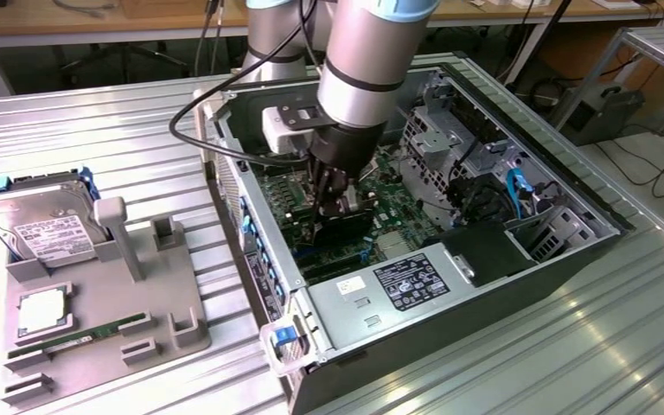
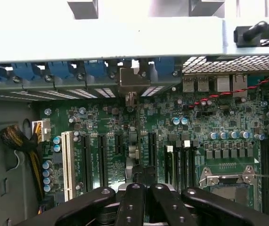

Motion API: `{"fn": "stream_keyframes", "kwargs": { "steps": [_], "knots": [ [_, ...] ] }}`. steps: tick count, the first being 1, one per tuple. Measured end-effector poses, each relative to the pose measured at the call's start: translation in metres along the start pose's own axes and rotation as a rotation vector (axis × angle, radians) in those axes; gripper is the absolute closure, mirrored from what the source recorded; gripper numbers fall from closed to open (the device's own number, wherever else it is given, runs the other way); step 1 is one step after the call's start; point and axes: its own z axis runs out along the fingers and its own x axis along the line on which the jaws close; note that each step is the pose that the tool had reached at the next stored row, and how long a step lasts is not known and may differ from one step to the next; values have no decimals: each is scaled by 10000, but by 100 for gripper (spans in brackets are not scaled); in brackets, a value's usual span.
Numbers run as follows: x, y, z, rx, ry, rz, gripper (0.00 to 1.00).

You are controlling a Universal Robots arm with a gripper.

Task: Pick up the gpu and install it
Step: 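Insert the gpu into the slot, then press down on the gpu until it lock into place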

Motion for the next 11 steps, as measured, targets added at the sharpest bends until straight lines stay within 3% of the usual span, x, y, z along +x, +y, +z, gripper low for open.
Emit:
{"fn": "stream_keyframes", "kwargs": {
  "steps": [4,11],
  "knots": [
    [-4,12,-207,-4,15,-1,89],
    [-4,12,-210,-4,15,-1,89]
  ]
}}
